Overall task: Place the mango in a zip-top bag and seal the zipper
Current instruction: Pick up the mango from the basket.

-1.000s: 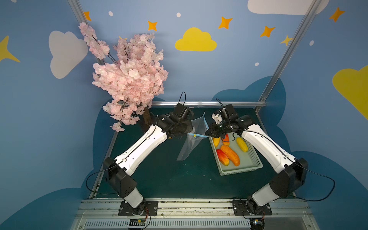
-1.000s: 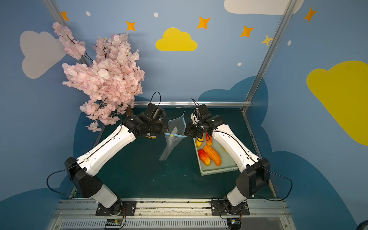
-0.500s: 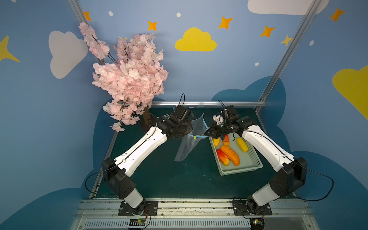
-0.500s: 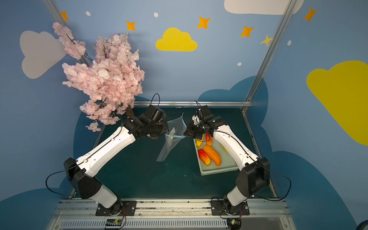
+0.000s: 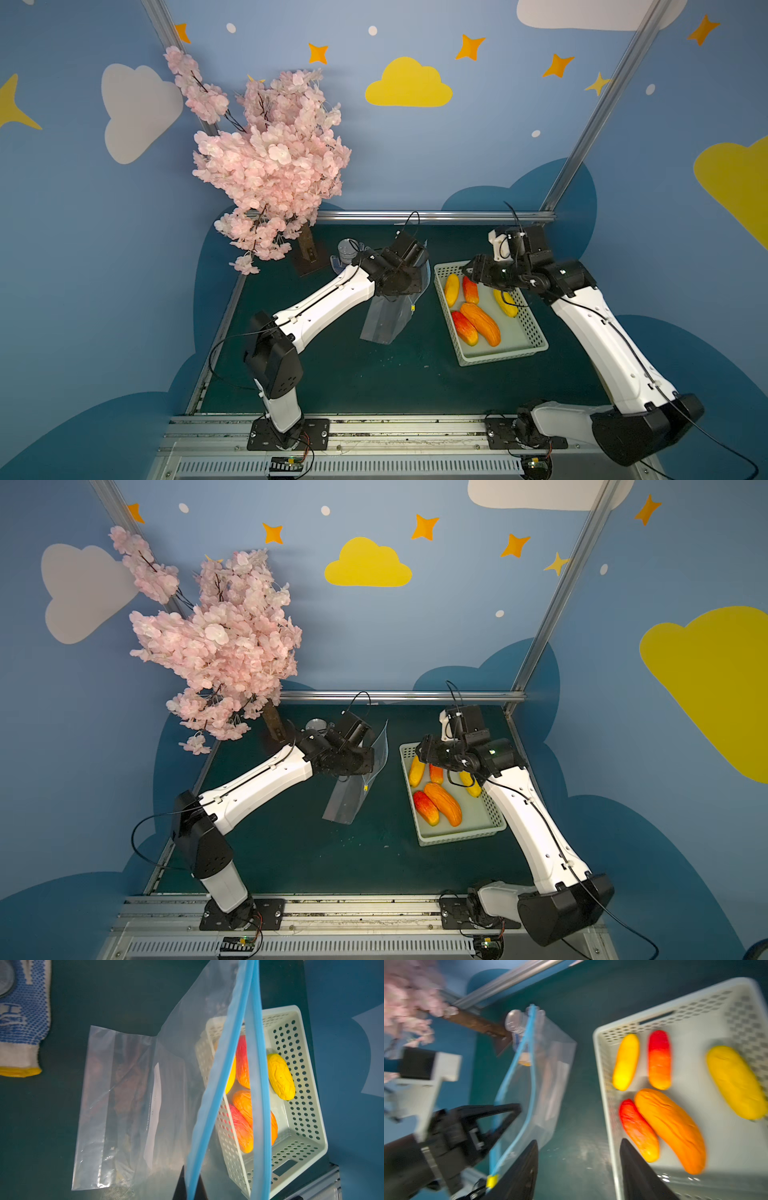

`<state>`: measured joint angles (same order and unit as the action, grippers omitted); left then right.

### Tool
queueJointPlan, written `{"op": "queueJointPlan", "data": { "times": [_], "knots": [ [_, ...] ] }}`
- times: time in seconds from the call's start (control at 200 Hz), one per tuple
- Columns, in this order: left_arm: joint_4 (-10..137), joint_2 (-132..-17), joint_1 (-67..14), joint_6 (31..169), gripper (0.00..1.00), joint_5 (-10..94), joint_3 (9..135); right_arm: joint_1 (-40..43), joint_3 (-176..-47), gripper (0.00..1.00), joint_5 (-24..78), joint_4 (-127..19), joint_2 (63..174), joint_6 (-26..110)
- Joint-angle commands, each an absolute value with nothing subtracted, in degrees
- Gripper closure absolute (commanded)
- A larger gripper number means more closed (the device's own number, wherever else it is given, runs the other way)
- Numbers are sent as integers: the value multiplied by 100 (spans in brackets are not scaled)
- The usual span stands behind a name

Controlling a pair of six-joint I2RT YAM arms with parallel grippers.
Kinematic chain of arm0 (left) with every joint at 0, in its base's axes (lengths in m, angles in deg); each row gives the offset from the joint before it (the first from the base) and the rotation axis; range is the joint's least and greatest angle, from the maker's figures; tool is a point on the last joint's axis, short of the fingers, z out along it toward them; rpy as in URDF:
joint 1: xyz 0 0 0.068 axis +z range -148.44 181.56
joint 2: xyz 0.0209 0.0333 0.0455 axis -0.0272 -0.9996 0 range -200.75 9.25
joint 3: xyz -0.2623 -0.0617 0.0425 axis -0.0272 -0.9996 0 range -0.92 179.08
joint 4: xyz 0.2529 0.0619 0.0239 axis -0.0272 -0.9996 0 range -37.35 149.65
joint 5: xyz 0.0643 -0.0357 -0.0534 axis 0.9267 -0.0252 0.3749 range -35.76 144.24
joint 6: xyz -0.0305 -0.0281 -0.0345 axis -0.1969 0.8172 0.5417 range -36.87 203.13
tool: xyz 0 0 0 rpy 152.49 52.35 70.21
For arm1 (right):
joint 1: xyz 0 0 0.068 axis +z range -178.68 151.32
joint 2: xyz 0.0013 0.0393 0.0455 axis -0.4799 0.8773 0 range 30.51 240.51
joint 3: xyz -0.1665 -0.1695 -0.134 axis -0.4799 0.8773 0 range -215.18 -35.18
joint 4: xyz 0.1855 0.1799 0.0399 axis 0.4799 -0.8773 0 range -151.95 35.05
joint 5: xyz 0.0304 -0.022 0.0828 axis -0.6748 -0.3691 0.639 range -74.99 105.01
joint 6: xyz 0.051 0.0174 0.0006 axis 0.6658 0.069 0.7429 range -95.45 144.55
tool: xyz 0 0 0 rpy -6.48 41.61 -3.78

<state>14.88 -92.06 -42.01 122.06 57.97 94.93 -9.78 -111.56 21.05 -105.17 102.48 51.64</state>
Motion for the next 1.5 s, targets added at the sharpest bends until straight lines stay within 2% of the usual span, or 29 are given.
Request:
{"op": "queueJointPlan", "data": {
  "times": [0.0, 0.065, 0.085, 0.12, 0.29, 0.471, 0.731, 0.931, 0.976, 1.066, 1.121, 1.286, 1.412, 1.492],
  "knots": [
    [1626, -9373, -4238, 11902, 97, 5354, 9647, -1476, -10190, 33, 1800, -10905, 10499, 4393],
    [1608, -9427, -4241, 11800, 97, 5213, 9618, -1646, -9876, 29, 1973, -10749, 10672, 4099],
    [1591, -9441, -4235, 11772, 97, 5174, 9618, -1662, -9834, 24, 1960, -10730, 10737, 4000],
    [1597, -9458, -4238, 11729, 97, 5094, 9595, -1680, -9816, 21, 1898, -10750, 10903, 3840],
    [1515, -9601, -4238, 11681, 97, 4806, 9518, -1735, -10274, 17, 1677, -11574, 12226, 3048],
    [1385, -9642, -4238, 11729, 97, 4771, 9521, -1912, -10548, 16, 1395, -11481, 12675, 3108],
    [1408, -9570, -4234, 11704, 97, 4835, 9471, -1846, -10822, 21, 1984, -11410, 13390, 3039],
    [1474, -9584, -4216, 11727, 97, 4765, 9453, -1698, -10905, 20, 1929, -11322, 13624, 3112],
    [1478, -9574, -4212, 11723, 97, 4755, 9461, -1728, -10942, 27, 1884, -11288, 13667, 3112],
    [1482, -9555, -4195, 11721, 97, 4735, 9471, -1769, -10930, 58, 1797, -11153, 13505, 3121],
    [1466, -9555, -4177, 11749, 97, 4714, 9485, -1759, -10907, 72, 1704, -11101, 13249, 3185],
    [1478, -9501, -4044, 11913, 97, 4593, 9497, -1687, -11028, 81, 1590, -10880, 11812, 3626],
    [1461, -9486, -3964, 11978, 97, 4471, 9549, -1605, -11294, 83, 2611, -10197, 11088, 4212],
    [1431, -9472, -3927, 11991, 97, 4411, 9606, -1258, -11301, 82, 2857, -9319, 10815, 4714]
  ]
}}
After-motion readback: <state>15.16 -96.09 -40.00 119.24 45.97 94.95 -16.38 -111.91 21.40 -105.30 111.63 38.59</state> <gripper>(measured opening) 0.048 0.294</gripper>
